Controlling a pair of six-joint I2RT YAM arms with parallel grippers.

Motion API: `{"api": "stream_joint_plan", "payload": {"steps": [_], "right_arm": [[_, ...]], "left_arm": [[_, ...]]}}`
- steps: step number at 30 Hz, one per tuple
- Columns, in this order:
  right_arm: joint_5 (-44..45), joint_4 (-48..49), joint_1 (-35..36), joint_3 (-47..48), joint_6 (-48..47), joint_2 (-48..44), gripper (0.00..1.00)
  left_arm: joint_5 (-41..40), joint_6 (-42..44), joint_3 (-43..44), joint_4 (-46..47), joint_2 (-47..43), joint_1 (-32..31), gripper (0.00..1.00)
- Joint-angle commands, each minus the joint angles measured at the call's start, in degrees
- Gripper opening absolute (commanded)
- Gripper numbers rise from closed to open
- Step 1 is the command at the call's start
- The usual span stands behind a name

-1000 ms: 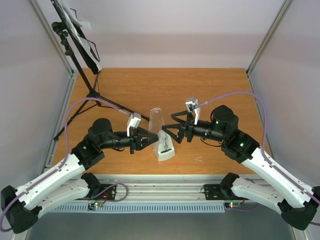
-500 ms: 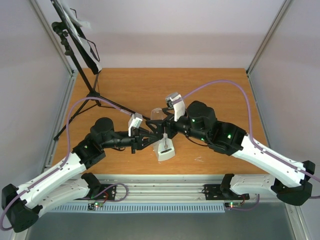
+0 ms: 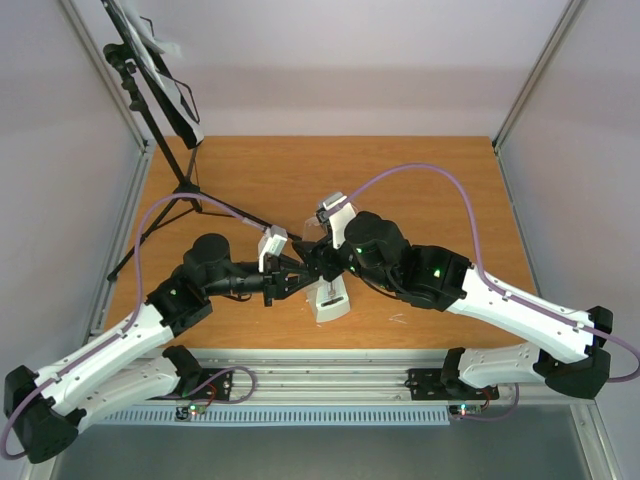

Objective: Pack up the instrument practice props
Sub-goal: Pick up the cover of the metronome from the center of the board.

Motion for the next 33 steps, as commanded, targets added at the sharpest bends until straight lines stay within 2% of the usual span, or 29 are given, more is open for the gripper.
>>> {"api": "stream_joint_plan", "payload": {"steps": [1,18,21,23,26,31,33], "right_arm": [[2.0,-0.6,0.5,1.6,0.2,-0.2,0.73],[1.2,1.0,0.5,0.2,-1.0,-0.8,0.58],[1.4,1.0,0.5,0.1,-1.3,-0.9,0.58],[1.5,1.1,0.4,0.0,-1.5,-1.1,0.57],[2.0,1.1,0.4,-0.3,-2.0,-1.4,0.57],[2.5,1.3,0.5,-1.4,-3.4,-2.8,0.56],[2.9,1.2,0.5,-2.0,-4.4,-3.7,0.56]], "left_arm": [[-0.9,1.6,2.4,0.7,0.0,-0.2,0.06],[-1.3,2.1,2.4,0.2,0.2,-0.3,0.09],[-1.2,2.1,2.4,0.2,0.3,-0.2,0.14],[-1.2,2.1,2.4,0.2,0.3,-0.2,0.22],[-1.4,2.2,2.3,0.1,0.1,-0.2,0.45],[-1.7,2.3,1.4,-0.6,-1.3,-0.3,0.76],[-2.4,2.3,0.8,-1.1,-2.6,-0.2,0.85]]}}
